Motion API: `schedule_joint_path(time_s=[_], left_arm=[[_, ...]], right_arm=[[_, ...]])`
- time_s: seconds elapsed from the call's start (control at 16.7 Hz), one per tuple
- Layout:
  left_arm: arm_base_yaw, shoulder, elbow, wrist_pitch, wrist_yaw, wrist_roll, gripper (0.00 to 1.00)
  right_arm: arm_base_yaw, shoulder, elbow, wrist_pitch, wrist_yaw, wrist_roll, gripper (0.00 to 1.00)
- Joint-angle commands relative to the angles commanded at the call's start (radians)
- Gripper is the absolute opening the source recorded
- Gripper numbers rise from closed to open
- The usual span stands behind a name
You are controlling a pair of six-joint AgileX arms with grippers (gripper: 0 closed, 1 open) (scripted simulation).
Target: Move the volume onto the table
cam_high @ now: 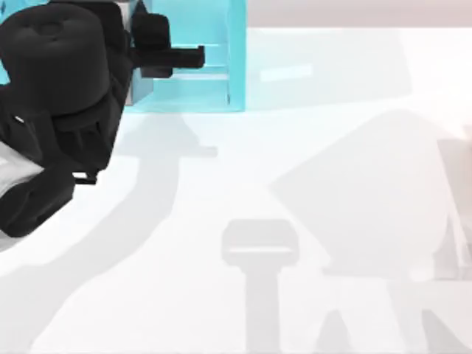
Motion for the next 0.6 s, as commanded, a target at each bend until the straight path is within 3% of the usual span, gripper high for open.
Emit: schedule_joint_path(time_s=[0.36,0.6], left_arm=[[0.001,0.010,0.003,0.001,-0.002,-0.008,0.00],[-0.054,0.060,0.039,-0.013,-0.051,-0.152,0.00]], right_arm=[[0.000,0.000,0.000,0.000,0.000,0.000,1.00],[0.000,0.000,0.000,0.000,0.000,0.000,1.00]])
